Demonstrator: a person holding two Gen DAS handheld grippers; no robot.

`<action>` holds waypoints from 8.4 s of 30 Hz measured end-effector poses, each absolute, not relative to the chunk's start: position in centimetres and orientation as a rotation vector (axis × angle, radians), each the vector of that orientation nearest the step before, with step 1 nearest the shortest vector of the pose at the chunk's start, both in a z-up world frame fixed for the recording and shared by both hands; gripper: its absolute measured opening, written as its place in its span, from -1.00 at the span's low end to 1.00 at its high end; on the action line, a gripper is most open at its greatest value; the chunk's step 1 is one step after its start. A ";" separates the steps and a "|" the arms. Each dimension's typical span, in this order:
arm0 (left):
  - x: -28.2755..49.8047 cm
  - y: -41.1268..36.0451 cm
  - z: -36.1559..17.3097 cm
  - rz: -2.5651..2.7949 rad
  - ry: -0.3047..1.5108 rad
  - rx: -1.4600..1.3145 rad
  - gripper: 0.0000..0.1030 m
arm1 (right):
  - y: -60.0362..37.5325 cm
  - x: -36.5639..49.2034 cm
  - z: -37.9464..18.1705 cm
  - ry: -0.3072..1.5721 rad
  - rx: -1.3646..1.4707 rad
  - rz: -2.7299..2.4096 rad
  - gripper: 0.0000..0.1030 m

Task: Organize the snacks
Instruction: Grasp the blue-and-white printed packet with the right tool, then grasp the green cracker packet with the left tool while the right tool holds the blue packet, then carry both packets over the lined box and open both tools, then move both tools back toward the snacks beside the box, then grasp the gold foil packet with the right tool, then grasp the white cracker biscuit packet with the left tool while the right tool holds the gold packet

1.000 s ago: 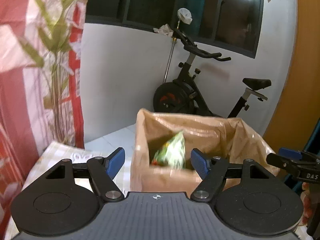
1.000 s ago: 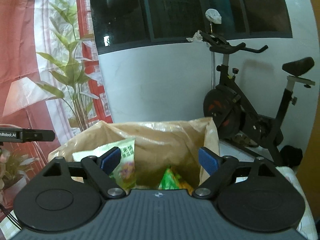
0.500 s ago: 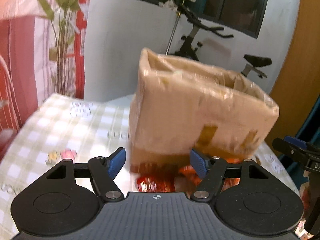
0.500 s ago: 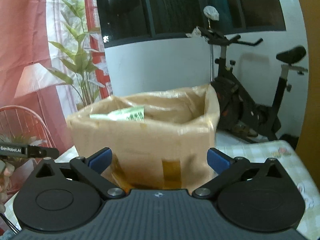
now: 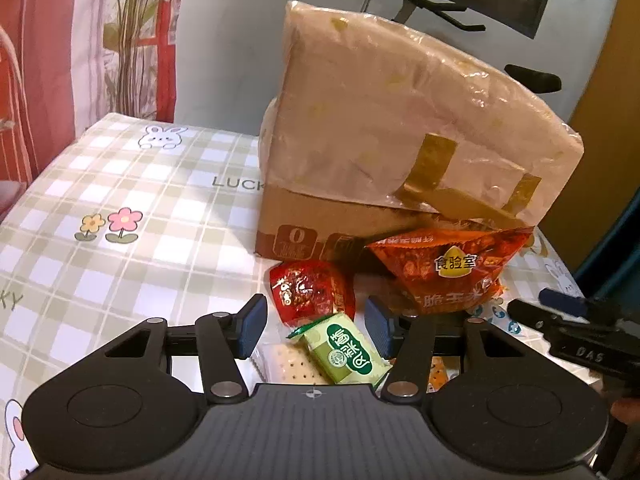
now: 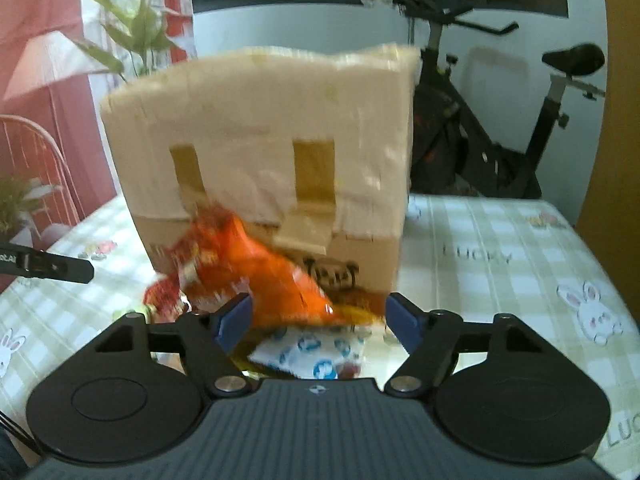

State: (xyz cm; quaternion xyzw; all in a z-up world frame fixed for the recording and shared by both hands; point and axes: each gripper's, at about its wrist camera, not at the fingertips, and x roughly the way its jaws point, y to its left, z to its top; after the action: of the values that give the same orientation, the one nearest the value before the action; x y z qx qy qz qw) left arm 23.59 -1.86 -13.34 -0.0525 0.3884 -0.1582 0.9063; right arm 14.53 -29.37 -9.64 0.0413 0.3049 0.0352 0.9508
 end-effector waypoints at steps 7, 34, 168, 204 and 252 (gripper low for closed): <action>23.5 -2.5 -14.2 -0.314 0.811 -0.115 0.10 | -29.1 16.9 -12.1 0.725 0.119 0.068 0.44; 21.6 -4.2 -15.8 -0.341 0.835 -0.083 0.10 | -27.2 15.3 -14.2 0.710 0.067 0.143 0.11; 22.5 0.7 -6.7 -0.370 0.565 -0.135 0.24 | -29.5 15.2 -2.2 0.357 0.083 0.209 0.38; 19.4 -1.6 -15.5 -0.354 0.765 -0.106 0.24 | -26.8 13.1 -15.5 0.772 -0.093 0.382 0.28; 21.9 -2.2 -18.7 -0.475 0.936 -0.086 0.14 | -29.3 12.2 -16.1 0.618 0.066 0.235 -0.02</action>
State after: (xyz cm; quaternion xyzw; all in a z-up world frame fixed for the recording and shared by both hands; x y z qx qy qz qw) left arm 21.86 -2.15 -18.70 -0.0409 0.4466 -0.2267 0.8646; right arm 12.21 -29.26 -16.09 0.0322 0.3035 0.1154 0.9453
